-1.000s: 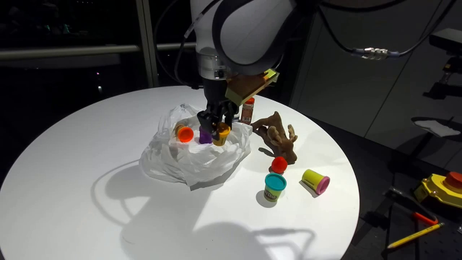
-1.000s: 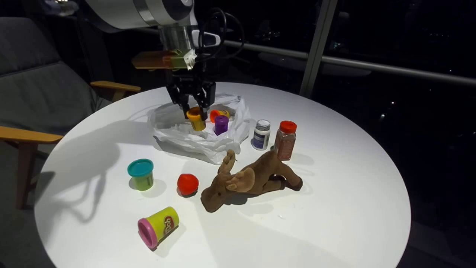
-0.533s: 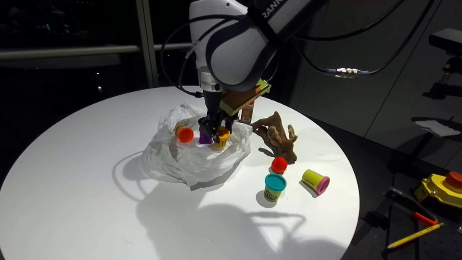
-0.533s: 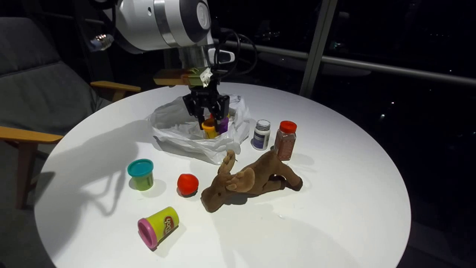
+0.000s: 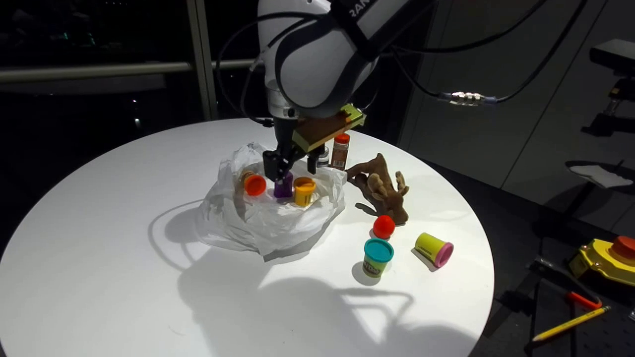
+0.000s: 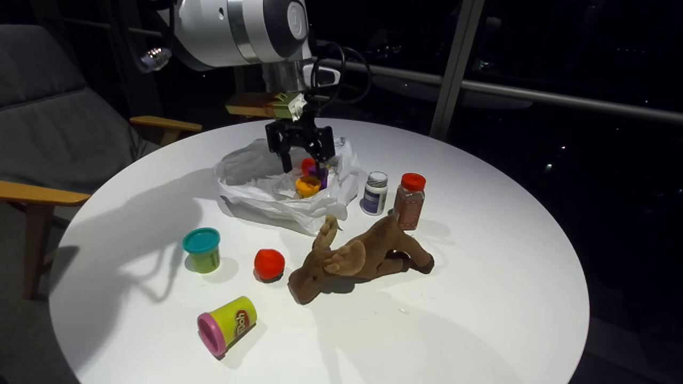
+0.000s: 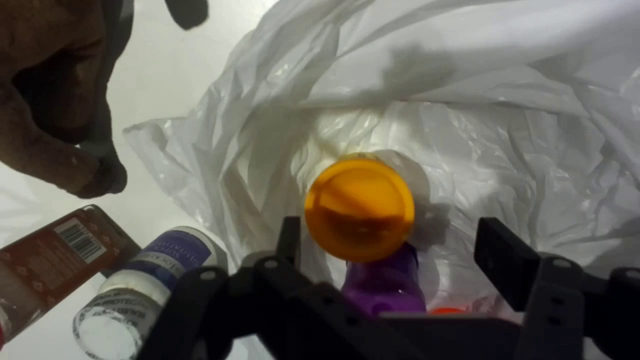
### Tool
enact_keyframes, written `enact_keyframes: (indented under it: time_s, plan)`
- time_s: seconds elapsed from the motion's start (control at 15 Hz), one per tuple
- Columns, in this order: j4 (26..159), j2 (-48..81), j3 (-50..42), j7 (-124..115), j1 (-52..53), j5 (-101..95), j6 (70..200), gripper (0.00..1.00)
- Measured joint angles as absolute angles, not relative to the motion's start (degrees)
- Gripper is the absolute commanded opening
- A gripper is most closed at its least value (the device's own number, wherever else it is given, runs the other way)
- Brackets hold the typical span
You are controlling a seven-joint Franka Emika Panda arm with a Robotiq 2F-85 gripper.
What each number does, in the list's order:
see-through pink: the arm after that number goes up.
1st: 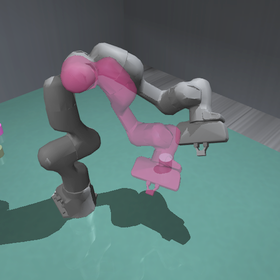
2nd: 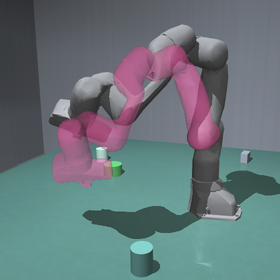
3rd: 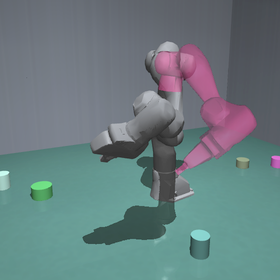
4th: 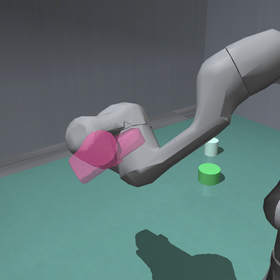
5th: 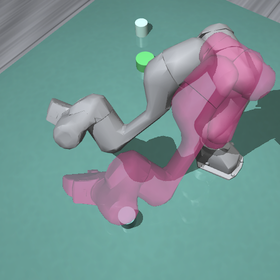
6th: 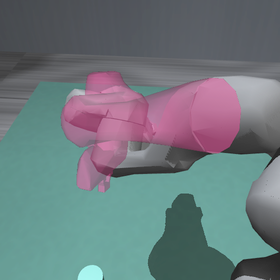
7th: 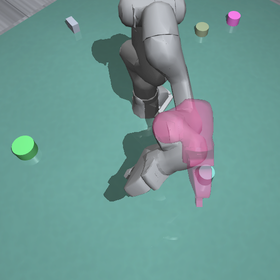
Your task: Put the objects on the table in the plastic bag
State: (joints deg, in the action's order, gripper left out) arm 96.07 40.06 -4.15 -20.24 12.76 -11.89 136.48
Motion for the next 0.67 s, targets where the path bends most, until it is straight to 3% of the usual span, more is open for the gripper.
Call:
enact_keyframes:
  time_s: [0.67]
  plan:
    - [122.5, 18.6, -0.6, -29.7, 14.7, -5.3, 142.9, 1.0]
